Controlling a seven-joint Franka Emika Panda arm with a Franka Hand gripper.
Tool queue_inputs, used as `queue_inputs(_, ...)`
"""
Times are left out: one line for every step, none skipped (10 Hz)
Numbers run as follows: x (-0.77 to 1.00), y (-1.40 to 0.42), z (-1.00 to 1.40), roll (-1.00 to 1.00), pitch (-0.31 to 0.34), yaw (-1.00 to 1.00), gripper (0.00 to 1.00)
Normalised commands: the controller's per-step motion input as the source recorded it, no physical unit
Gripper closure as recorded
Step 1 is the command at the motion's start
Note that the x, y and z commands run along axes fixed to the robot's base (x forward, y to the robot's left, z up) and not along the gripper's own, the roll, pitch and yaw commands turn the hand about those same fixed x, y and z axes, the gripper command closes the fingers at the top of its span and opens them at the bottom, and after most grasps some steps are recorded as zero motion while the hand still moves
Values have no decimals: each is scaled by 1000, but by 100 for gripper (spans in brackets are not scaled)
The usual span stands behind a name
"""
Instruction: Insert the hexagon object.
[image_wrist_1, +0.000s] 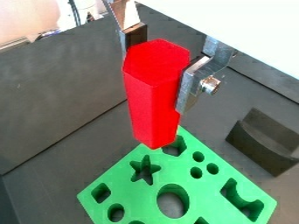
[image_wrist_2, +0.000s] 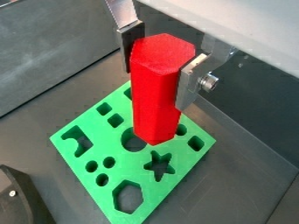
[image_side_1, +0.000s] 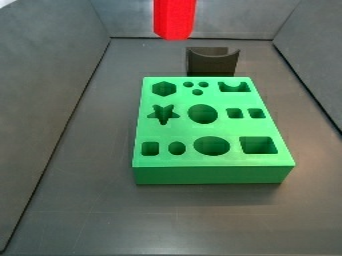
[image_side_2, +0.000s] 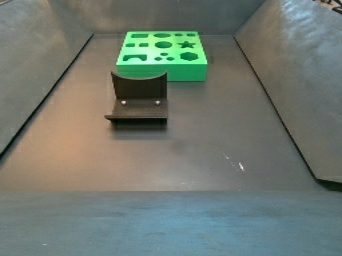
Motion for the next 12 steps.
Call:
queue_inputs(-166,0,-463,0,0,-937,100)
queue_inputs(-171,334,-403,-30,0,-586,100)
queue_inputs(-200,506,-497,-191,40,-311,100)
queue_inputs(-206,517,-640,-249,91,-289,100)
queue_inputs(-154,157,-660,-143,143,-697,100)
queue_inputs(-26,0,-483,-11,123,-969,100)
queue_inputs(0,0,-363,-69,60,-994,100)
queue_inputs(0,0,-340,-87,23,-974,100)
queue_inputs(0,-9,-400,-184,0,-840,100)
queue_inputs(0,63,-109,-467,86,-420,100)
queue_inputs(66,523,-66,-500,57,0,100)
queue_inputs(137,629,-143,-500,46,0,100)
